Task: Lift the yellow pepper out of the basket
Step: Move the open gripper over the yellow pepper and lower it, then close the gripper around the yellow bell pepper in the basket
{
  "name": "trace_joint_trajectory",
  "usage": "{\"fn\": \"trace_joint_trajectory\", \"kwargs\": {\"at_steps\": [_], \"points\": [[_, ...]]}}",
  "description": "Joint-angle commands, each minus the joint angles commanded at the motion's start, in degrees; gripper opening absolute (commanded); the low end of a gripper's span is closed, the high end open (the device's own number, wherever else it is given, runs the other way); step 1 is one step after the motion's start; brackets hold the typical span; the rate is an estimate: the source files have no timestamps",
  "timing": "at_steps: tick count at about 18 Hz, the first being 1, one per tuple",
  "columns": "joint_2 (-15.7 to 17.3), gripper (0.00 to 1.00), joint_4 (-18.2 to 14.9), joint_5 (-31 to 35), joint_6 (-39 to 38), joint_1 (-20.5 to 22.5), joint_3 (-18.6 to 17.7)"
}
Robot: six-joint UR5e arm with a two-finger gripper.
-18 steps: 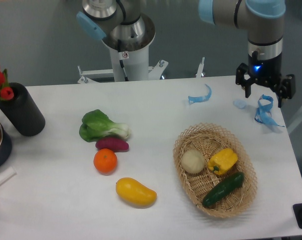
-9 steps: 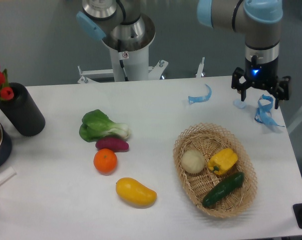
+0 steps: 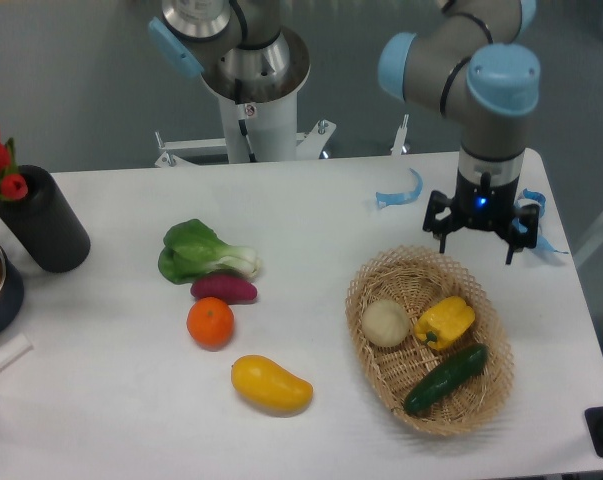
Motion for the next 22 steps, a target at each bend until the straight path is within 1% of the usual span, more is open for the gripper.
{"fn": "trace_joint_trajectory", "kwargs": {"at_steps": [1,2,4,5,9,11,15,19,22], "points": [[-0.79,1.0,0.0,-0.35,4.2,0.09,0.09],[-1.15,1.0,0.0,-1.57,6.68,0.17,0.0],[-1.76,1.0,0.09,-3.68,10.73,0.18,-0.61],[-1.94,1.0,0.0,-4.13,11.45,0.09,-0.7],[-3.34,1.0,0.52,-6.5,12.59,0.09,-0.79],[-4.4,1.0,2.36,-6.5,13.47,0.0,-0.88],[-5.89,1.0,3.86,-6.42,13.91,-0.62,-0.44],[-6.77,1.0,4.04,-6.42,14.96,-0.35,0.97],[-7.65,1.0,4.13,-6.42,15.14,-0.44,0.97]]}}
